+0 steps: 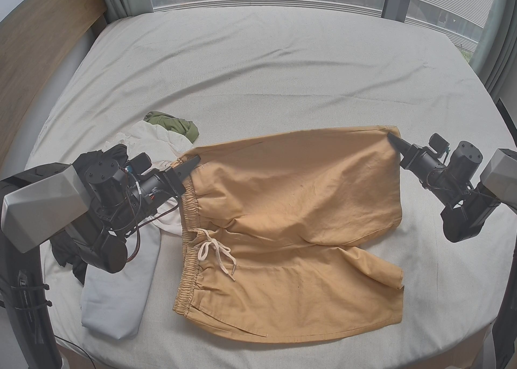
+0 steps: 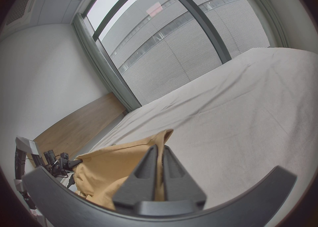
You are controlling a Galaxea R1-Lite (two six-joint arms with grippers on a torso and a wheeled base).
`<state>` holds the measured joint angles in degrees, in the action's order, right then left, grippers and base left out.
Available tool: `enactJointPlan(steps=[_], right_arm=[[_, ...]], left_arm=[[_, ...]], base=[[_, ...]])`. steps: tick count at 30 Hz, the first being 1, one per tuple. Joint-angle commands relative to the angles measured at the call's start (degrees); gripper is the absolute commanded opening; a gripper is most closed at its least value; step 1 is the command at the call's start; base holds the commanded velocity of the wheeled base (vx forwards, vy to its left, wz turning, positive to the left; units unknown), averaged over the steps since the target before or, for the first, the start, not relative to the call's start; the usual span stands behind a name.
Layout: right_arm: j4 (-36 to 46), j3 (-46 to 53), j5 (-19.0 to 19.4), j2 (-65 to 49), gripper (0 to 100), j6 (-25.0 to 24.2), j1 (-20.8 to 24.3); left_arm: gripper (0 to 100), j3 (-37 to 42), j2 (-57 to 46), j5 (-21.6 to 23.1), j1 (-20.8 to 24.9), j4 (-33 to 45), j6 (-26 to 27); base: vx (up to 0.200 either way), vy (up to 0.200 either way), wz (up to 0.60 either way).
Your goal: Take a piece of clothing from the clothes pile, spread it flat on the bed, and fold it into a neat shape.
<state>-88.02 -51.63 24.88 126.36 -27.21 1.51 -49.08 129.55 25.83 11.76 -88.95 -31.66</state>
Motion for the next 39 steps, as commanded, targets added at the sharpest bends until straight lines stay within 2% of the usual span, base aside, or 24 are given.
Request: enactJointPlan(steps=[1,5,9,12,16,19,25,35,39], right_arm=[[-0.14,-0.67,-0.01,1.88,100,-0.12,-0.19],[0.04,1.0,0.08,1.17,100,-0.12,-0.81],[2.23,6.63,0.17,-4.89,100,0.14,-0.72],[8.74,11.99,0.17,-10.52,100,0.23,-0.28],[17.79,15.68,0.17,-15.0,100,0.14,-0.54],[21.83,18.93,0.17,-16.84,100,0.23,-0.19],[23.68,24.21,0.17,-18.34,100,0.31,-0.02],[23.77,30.88,0.08,-18.16,100,-0.04,0.16],[23.94,33.35,0.17,-17.9,100,-0.04,1.04]], left_arm=[[100,-1.99,1.76,-0.26,-0.07,-0.17,-0.07],[100,-3.39,3.6,-2.19,0.01,-0.17,-0.07],[100,-2.16,3.78,-2.8,0.1,-0.17,0.11],[100,0.3,2.9,-2.8,-0.16,-0.25,-0.07],[100,7.16,-1.76,-2.72,-0.16,-0.17,0.02],[100,15.33,-7.03,-1.84,0.01,-0.17,0.11],[100,23.85,-11.78,0.36,-0.25,-0.08,0.19],[100,29.74,-16.52,0.8,-0.25,-0.08,0.37],[100,29.83,-17.4,0.8,-0.25,-0.08,0.37]], base=[[0.0,0.0,0.0],[0.0,0.0,0.0],[0.0,0.0,0.0],[0.0,0.0,0.0],[0.0,0.0,0.0],[0.0,0.0,0.0],[0.0,0.0,0.0],[0.0,0.0,0.0],[0.0,0.0,0.0]])
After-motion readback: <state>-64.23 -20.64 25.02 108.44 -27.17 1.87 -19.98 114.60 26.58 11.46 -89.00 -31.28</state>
